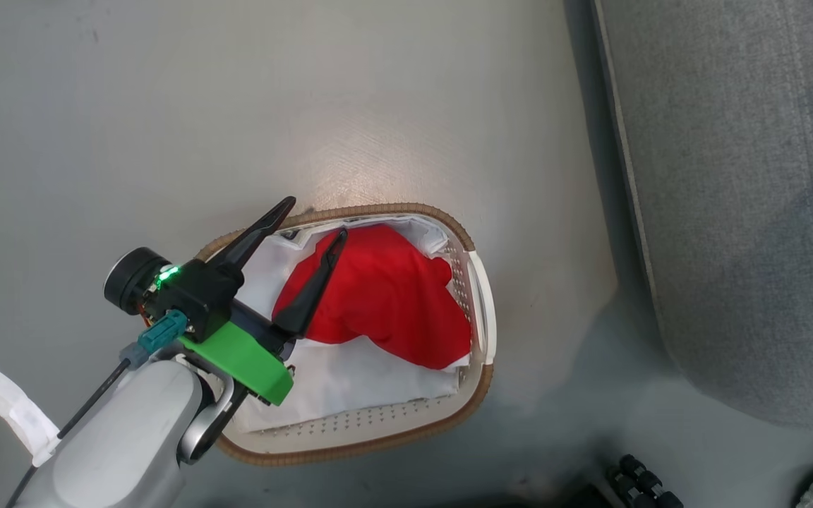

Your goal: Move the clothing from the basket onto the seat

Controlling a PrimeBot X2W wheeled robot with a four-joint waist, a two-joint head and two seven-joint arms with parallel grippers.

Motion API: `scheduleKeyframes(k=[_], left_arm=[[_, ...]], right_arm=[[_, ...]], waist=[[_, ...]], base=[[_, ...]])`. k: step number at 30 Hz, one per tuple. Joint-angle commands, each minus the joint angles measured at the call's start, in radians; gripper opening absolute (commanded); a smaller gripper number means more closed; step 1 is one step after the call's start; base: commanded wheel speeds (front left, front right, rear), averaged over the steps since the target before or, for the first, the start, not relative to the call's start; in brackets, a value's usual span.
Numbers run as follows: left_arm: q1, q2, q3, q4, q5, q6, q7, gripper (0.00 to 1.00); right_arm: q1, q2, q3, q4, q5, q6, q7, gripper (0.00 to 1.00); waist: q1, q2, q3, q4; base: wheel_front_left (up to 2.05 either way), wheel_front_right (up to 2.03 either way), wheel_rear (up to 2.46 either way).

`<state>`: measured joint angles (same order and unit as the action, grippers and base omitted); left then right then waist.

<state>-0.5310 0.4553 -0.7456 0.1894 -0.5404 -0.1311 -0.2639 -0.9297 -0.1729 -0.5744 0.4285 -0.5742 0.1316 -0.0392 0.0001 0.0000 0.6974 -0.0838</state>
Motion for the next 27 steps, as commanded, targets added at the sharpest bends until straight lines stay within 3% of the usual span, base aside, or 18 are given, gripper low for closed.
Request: scheduleKeyframes(k=[1,5,11,20,27], left_arm=[[0.000,-0.008,0.009,0.013,0.010,0.001,0.000,1.00],[0.031,-0.031,0.034,0.056,0.006,0.001,0.000,1.00],[0.079,-0.065,0.097,0.115,0.013,0.001,0.000,1.00],[0.163,-0.120,0.240,0.174,0.084,0.001,0.000,1.00],[0.220,-0.156,0.380,0.226,0.136,0.001,0.000,1.00]], right_arm=[[0.034,-0.012,-0.014,0.019,-0.007,-0.002,-0.025,1.00],[0.085,-0.023,-0.032,0.078,0.015,-0.002,-0.098,1.00],[0.159,-0.018,0.024,0.139,0.045,-0.002,-0.190,1.00],[0.262,0.068,0.239,0.101,0.183,-0.002,-0.226,1.00],[0.332,0.093,0.415,0.064,0.342,-0.002,-0.227,1.00]], waist=[[-0.0001,0.0000,-0.041,-0.008],[-0.0001,0.0000,-0.106,-0.009],[-0.0001,0.0000,-0.202,-0.014],[-0.0001,0.0000,-0.335,0.003],[-0.0001,0.0000,-0.414,0.040]], base=[[0.00,0.00,0.00],[0.00,0.00,0.00],[0.00,0.00,0.00],[0.00,0.00,0.00],[0.00,0.00,0.00]])
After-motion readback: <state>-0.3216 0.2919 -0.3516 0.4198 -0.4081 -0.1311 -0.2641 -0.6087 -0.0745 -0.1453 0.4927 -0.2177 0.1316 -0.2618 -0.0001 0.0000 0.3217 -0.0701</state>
